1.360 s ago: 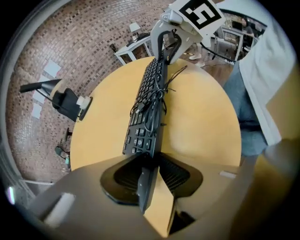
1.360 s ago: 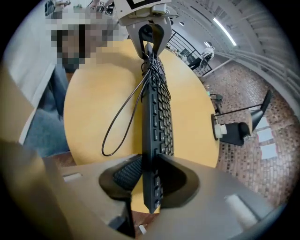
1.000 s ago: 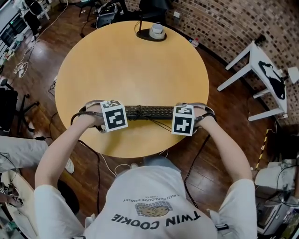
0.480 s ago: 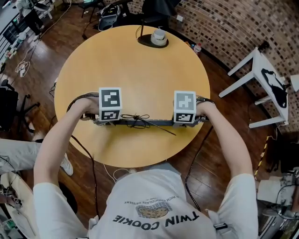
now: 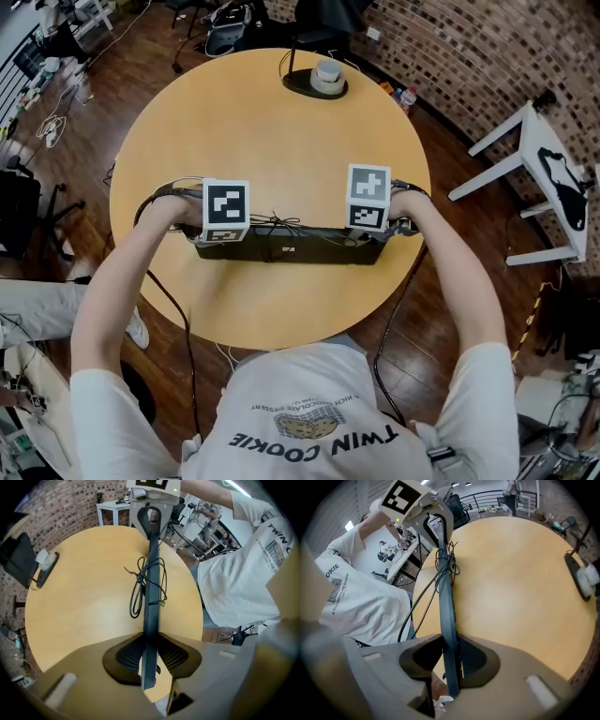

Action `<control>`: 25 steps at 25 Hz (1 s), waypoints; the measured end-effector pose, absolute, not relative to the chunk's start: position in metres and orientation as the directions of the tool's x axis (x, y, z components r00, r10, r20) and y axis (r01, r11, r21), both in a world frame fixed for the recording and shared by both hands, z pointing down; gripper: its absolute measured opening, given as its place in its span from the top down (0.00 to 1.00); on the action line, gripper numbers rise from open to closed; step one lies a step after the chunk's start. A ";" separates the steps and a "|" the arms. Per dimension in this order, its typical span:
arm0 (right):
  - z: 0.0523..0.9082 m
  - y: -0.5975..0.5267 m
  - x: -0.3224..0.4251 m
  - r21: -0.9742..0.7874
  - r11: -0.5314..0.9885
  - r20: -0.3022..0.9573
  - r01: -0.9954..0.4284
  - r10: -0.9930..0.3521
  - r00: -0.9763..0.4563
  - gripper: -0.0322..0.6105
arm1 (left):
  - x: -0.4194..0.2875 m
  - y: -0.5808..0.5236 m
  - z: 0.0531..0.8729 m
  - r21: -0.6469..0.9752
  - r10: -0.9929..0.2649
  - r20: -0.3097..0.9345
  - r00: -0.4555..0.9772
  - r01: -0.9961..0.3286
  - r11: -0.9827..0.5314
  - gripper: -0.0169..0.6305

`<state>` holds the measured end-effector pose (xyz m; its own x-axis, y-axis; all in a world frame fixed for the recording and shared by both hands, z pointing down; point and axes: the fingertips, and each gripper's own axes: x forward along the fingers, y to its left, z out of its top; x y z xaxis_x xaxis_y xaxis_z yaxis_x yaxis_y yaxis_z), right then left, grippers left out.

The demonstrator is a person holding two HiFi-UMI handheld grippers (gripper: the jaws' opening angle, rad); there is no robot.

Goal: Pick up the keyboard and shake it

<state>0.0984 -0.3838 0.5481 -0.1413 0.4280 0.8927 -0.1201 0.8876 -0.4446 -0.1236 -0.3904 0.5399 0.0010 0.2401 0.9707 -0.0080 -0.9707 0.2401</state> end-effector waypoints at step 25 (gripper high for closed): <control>0.608 -0.443 0.092 -0.724 0.663 0.689 -0.190 0.690 -0.221 0.76 | -0.127 -0.444 0.609 0.445 0.450 0.892 -0.048 -0.098 -0.890 0.74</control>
